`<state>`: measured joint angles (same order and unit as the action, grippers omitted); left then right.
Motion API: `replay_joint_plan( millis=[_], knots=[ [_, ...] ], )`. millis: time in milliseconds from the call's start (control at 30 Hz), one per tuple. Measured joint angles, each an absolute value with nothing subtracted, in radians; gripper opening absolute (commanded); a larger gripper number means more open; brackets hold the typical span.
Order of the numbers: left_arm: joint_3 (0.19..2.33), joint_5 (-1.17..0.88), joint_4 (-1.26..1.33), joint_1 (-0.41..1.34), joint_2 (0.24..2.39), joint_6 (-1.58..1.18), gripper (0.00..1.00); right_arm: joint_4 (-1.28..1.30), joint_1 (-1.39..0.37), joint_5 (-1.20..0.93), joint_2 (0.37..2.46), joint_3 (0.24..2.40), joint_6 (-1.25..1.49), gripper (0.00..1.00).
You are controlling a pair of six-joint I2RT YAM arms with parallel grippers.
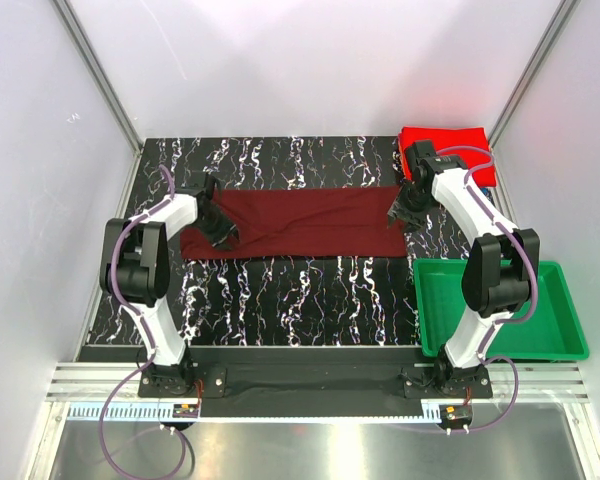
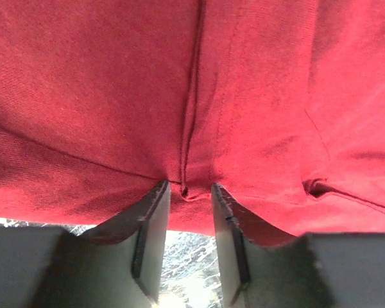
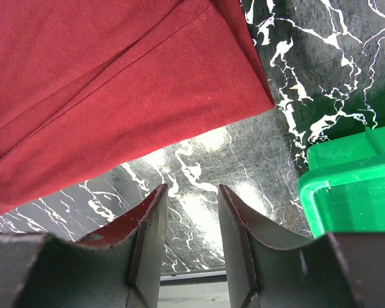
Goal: Fold and stack the t-shirts
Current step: Fold the tshirt
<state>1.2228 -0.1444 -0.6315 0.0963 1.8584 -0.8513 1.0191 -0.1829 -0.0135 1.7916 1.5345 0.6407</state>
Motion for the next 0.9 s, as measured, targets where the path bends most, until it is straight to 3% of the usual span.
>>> replay_joint_plan(
  millis=[267, 400, 900],
  knots=[
    [1.242, -0.123, -0.635, 0.097, 1.873, -0.867, 0.23, 1.019, -0.183, -0.014, 1.792, 1.54, 0.637, 0.45],
    [1.254, -0.119, -0.637, 0.099, 1.876, -0.876, 0.0, 1.02, -0.183, -0.013, 1.792, 1.545, 0.633, 0.45],
    [1.324, -0.129, -0.596, 0.109, 1.884, -0.915, 0.0, 1.037, -0.183, -0.013, 1.792, 1.57, 0.622, 0.45]
  ],
)
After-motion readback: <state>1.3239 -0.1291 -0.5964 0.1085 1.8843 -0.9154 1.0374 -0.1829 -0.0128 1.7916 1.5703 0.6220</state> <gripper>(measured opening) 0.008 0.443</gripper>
